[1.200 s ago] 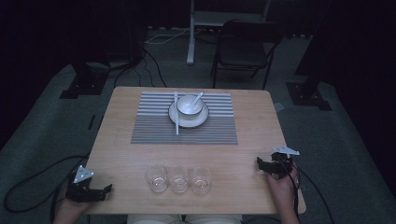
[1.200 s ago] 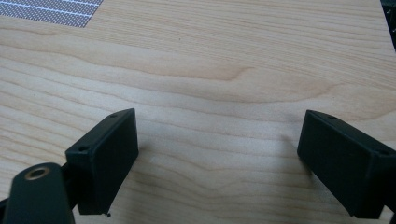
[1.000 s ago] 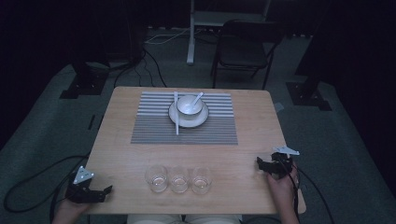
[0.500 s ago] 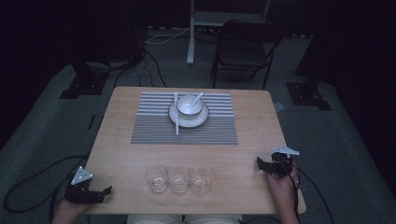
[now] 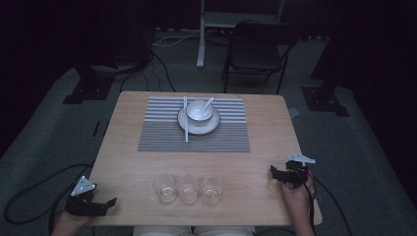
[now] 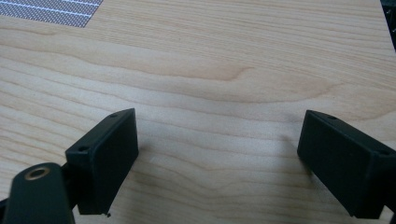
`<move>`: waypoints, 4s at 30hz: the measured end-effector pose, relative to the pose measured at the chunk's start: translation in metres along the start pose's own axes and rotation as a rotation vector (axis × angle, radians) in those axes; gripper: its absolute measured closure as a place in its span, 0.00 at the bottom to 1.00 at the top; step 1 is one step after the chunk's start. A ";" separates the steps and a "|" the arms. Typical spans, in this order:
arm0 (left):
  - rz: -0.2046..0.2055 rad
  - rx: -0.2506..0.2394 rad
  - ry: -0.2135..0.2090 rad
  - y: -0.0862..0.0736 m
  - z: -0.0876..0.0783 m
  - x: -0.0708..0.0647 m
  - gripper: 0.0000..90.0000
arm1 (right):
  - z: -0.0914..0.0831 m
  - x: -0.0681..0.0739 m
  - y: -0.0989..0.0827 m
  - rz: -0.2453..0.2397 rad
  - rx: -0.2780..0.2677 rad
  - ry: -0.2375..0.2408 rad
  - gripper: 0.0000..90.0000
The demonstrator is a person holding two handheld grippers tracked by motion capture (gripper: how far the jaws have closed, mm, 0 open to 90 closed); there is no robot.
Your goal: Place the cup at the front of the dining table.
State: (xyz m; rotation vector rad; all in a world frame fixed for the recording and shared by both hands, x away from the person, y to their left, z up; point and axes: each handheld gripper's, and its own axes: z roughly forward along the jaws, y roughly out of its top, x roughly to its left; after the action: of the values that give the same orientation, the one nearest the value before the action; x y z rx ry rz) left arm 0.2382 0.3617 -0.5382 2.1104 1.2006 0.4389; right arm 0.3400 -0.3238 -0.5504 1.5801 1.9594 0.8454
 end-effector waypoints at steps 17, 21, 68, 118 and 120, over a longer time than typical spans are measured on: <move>0.054 -0.017 -0.081 0.016 -0.006 -0.016 0.00 | 0.000 0.000 0.000 0.000 0.000 0.000 0.13; 0.074 -0.033 -0.096 0.022 -0.009 -0.020 0.00 | 0.000 0.000 0.000 0.001 0.000 0.000 0.13; 0.389 -0.087 -0.341 0.125 -0.010 -0.106 0.00 | 0.000 0.000 0.000 0.000 0.000 0.000 0.13; 0.647 0.013 -0.461 0.204 0.047 -0.205 0.01 | 0.000 0.000 0.000 -0.001 -0.001 0.000 0.13; 0.653 0.017 -0.465 0.205 0.050 -0.209 0.01 | 0.000 0.000 0.000 -0.001 -0.001 0.000 0.13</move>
State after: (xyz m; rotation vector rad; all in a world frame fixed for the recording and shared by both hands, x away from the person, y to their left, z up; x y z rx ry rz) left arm 0.2871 0.0904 -0.4262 2.4099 0.2404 0.1898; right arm 0.3401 -0.3240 -0.5506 1.5782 1.9592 0.8454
